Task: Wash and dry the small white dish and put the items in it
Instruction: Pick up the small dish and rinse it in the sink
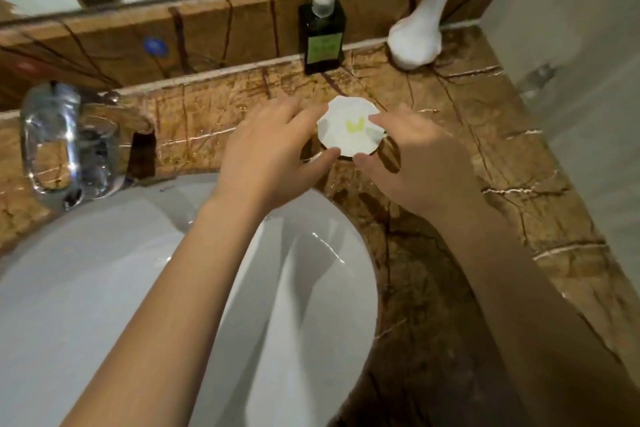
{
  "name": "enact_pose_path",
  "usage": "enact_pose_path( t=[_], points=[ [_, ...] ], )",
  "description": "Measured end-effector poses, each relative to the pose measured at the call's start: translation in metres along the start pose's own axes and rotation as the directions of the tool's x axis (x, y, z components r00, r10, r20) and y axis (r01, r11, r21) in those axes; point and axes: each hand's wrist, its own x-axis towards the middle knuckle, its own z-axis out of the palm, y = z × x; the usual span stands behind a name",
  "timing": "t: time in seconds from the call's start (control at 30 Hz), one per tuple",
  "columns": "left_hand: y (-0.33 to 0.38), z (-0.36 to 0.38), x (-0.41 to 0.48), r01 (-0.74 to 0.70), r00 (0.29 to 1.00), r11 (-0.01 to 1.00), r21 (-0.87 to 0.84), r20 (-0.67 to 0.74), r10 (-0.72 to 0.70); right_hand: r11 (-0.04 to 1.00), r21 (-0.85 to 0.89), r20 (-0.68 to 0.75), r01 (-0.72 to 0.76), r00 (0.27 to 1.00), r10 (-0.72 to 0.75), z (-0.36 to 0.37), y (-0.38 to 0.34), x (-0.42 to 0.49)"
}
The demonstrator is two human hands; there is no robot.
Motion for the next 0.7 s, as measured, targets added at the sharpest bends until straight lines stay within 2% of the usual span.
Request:
enact_pose_path(
  t=[0.1,0.13,0.2,0.27,0.3,0.4,0.5,0.57,0.7],
  points=[
    [-0.001,0.007,0.002,-0.005,1.0,1.0,-0.013,0.024,0.005,0.999,0.029,-0.049,-0.024,0.999,0.025,0.01,0.003,0.0],
    [-0.001,0.009,0.001,-0.001,1.0,1.0,-0.021,0.026,0.001,0.994,0.085,-0.097,-0.075,0.992,0.083,0.012,0.003,0.0],
    [-0.001,0.009,-0.001,0.01,1.0,0.999,-0.04,0.023,-0.009,0.928,0.254,-0.167,-0.272,0.933,0.319,0.016,0.004,0.004],
    [-0.001,0.007,-0.006,0.029,0.999,0.998,-0.056,0.018,-0.028,0.795,0.392,-0.083,-0.463,0.843,0.531,0.022,0.006,0.01],
    [-0.001,0.006,-0.008,0.038,0.999,0.997,-0.065,0.014,-0.037,0.73,0.452,-0.005,-0.513,0.817,0.577,0.026,0.007,0.012],
    [0.0,0.001,-0.017,0.065,0.998,0.993,-0.102,-0.005,-0.066,0.512,0.641,0.215,-0.572,0.774,0.596,0.037,0.003,0.017],
    [0.0,0.001,-0.025,0.094,0.996,0.988,-0.123,0.005,-0.095,0.358,0.729,0.293,-0.583,0.739,0.607,0.048,0.003,0.022],
    [-0.001,-0.001,-0.032,0.115,0.993,0.985,-0.131,0.007,-0.115,0.322,0.745,0.302,-0.585,0.725,0.619,0.053,0.002,0.026],
    [-0.005,0.0,-0.053,0.156,0.987,0.974,-0.165,-0.01,-0.16,0.351,0.708,0.306,-0.612,0.715,0.629,0.055,-0.003,0.03]
  ],
)
